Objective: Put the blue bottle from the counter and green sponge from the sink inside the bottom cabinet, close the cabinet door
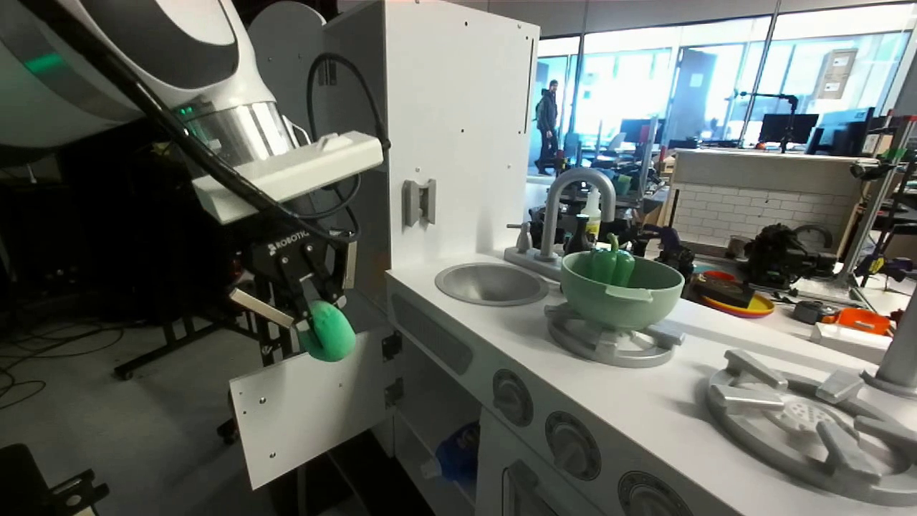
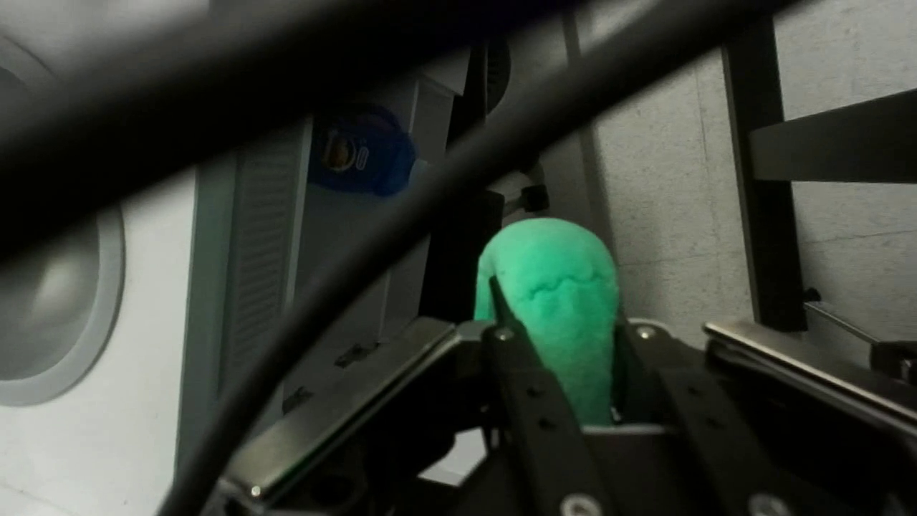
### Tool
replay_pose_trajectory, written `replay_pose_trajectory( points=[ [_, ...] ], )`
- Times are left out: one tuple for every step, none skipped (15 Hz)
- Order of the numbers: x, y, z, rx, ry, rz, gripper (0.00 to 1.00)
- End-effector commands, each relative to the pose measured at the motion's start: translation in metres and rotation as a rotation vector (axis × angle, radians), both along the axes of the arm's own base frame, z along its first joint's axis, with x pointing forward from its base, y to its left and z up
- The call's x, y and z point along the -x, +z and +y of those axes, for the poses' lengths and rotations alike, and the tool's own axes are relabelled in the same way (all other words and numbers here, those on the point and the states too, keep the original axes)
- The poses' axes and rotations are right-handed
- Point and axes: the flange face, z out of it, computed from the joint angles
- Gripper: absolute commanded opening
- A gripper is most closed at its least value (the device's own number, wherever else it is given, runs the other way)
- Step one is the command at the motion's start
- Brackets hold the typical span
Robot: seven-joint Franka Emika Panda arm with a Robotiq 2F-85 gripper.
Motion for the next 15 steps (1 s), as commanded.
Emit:
replay_pose_trajectory(
  points=[
    [0.012,-0.027,-0.010,0.004,-0.019,-0.040,0.06],
    [0.016,-0.039,-0.014,0.004,-0.031,-0.053,0.06],
    [0.020,-0.045,-0.014,0.010,-0.036,-0.060,0.06],
    [0.024,-0.055,-0.016,0.009,-0.053,-0.081,0.06],
    [0.026,-0.064,-0.019,0.011,-0.061,-0.092,0.06],
    [0.028,-0.069,-0.019,0.023,-0.072,-0.112,0.06],
    [0.027,-0.079,-0.023,0.029,-0.080,-0.126,0.06],
    [0.024,-0.089,-0.026,0.043,-0.084,-0.140,0.06],
    [0.023,-0.096,-0.027,0.056,-0.089,-0.155,0.06],
    [0.019,-0.106,-0.029,0.070,-0.092,-0.176,0.06],
    [0.015,-0.115,-0.029,0.081,-0.091,-0.194,0.06],
    [0.011,-0.124,-0.027,0.092,-0.089,-0.217,0.06],
    [0.008,-0.133,-0.026,0.097,-0.090,-0.231,0.06],
    [0.003,-0.146,-0.021,0.099,-0.087,-0.240,0.06],
    [0.001,-0.155,-0.018,0.100,-0.087,-0.252,0.06]
  ],
)
